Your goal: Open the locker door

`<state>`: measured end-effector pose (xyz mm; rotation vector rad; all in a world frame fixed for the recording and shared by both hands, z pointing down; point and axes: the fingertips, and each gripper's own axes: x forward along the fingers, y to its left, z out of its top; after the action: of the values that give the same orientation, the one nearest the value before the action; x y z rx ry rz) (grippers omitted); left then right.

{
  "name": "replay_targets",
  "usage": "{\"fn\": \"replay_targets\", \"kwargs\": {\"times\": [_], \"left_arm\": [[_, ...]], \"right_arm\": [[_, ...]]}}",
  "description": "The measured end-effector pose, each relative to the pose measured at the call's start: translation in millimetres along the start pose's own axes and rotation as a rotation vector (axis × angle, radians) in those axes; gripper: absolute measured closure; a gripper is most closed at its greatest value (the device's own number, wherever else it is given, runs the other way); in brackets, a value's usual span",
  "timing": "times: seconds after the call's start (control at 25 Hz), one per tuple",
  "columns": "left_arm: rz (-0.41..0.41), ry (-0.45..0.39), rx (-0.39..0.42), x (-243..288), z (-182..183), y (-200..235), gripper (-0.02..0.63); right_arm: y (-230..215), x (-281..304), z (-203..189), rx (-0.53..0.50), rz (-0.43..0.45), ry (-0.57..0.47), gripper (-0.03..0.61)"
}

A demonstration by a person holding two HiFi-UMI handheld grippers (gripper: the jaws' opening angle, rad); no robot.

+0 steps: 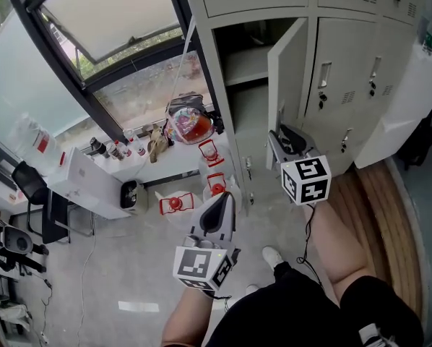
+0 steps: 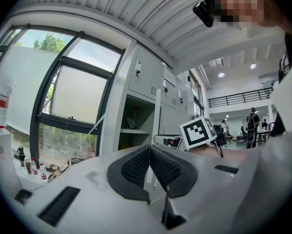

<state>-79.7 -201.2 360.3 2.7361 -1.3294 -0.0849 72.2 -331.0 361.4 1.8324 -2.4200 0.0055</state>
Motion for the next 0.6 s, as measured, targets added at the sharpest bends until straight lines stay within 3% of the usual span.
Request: {"fn": "replay_targets", "kwargs": {"times": [0.24,0.6], "left_arm": [[-0.046,0.013,-0.004,0.7,-4.1,-13.8,0.597],[-0.137,0.053,-0.001,3.0,-19.8,-41.0,0.597]], "right_arm": [[-11.1,-24.2,-0.5,-0.058,-0.064,-0.004,0.413],[-46.2,-65.6,-5.9,-0.064,-0.178,-0.008,0.420]]}}
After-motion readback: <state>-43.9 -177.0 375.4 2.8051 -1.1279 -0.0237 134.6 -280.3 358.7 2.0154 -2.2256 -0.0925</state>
